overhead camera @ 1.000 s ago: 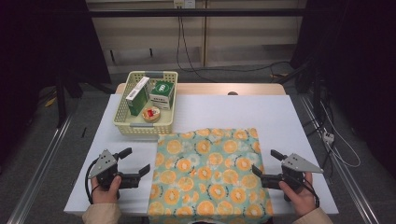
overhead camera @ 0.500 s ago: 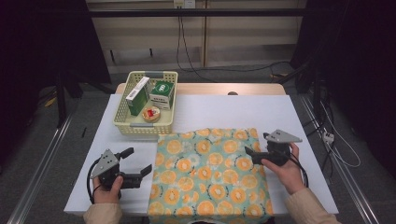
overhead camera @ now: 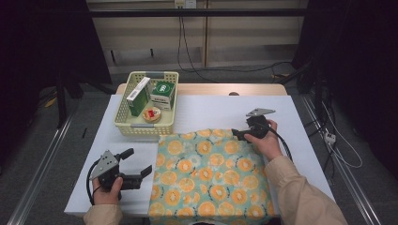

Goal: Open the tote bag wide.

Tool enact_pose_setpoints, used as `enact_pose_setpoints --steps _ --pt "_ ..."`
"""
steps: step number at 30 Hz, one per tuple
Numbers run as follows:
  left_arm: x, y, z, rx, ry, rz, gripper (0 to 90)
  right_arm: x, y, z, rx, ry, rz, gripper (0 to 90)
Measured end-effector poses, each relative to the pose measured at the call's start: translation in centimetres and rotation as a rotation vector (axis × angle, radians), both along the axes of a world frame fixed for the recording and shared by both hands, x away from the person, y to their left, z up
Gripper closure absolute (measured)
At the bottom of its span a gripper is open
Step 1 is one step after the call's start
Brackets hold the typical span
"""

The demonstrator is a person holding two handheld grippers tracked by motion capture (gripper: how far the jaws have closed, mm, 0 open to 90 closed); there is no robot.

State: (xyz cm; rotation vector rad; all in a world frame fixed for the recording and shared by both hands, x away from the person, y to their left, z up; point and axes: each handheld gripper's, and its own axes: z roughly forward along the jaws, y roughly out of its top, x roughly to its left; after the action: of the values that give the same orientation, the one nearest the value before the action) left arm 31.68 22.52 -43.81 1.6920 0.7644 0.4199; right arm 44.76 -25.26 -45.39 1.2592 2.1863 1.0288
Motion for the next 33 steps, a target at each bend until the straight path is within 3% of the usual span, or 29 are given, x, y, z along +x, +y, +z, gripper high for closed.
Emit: enact_pose_setpoints --steps 2,3,4,6,10,14,19,21,22,24,26,28,29,32,33 --pt "0.0 0.1 0.0 0.005 -0.001 -0.001 3.2 0.4 0.2 -0.3 -0.002 0.015 0.009 19.9" --pt "0.0 0.2 0.0 0.008 -0.003 0.001 3.2 0.7 0.4 -0.8 -0.013 0.057 0.017 25.8" --pt "0.0 0.2 0.0 0.003 0.000 0.006 3.2 0.7 0.5 -1.2 -0.031 0.073 0.034 25.4" --pt "-0.1 0.3 0.1 0.001 0.002 0.012 3.1 0.5 0.6 -1.2 -0.027 0.065 0.036 29.5" --pt "-0.1 0.0 0.2 0.017 -0.004 0.006 3.1 -0.1 0.4 -0.6 -0.031 0.092 0.109 62.7" --pt "0.0 -0.5 0.1 0.038 0.003 -0.009 3.1 -0.3 0.0 -0.3 -0.008 0.141 0.127 89.7" --pt "-0.2 -0.7 0.3 0.038 -0.003 -0.007 3.3 -0.5 -0.6 0.3 -0.003 0.136 0.092 90.0" --pt "-0.3 -0.9 0.3 0.061 -0.008 -0.006 3.3 0.0 -2.6 1.7 0.037 0.088 0.009 90.0" --pt "-0.3 -0.9 0.4 0.066 -0.012 -0.010 3.3 0.0 -2.6 1.7 0.037 0.088 0.009 90.0" --pt "-0.3 -1.0 0.4 0.065 -0.011 -0.016 3.4 0.8 -4.2 2.6 0.023 0.056 -0.038 90.0" --pt "-0.3 -1.1 0.4 0.067 -0.007 -0.016 3.4 1.6 -5.9 3.2 0.046 0.047 -0.090 90.0" --pt "-0.2 -1.1 0.4 0.078 -0.009 -0.017 3.4 2.5 -7.4 3.4 0.056 0.036 -0.148 90.0" --pt "-0.2 -1.2 0.3 0.059 -0.004 -0.012 3.4 3.0 -8.1 3.3 0.062 0.036 -0.165 90.0" --pt "-0.1 -1.2 0.4 0.064 -0.003 -0.010 3.4 4.9 -10.4 3.1 0.038 0.036 -0.248 90.0" --pt "-0.1 -1.2 0.4 0.072 -0.009 -0.010 3.4 4.9 -10.4 3.1 0.038 0.036 -0.248 90.0"
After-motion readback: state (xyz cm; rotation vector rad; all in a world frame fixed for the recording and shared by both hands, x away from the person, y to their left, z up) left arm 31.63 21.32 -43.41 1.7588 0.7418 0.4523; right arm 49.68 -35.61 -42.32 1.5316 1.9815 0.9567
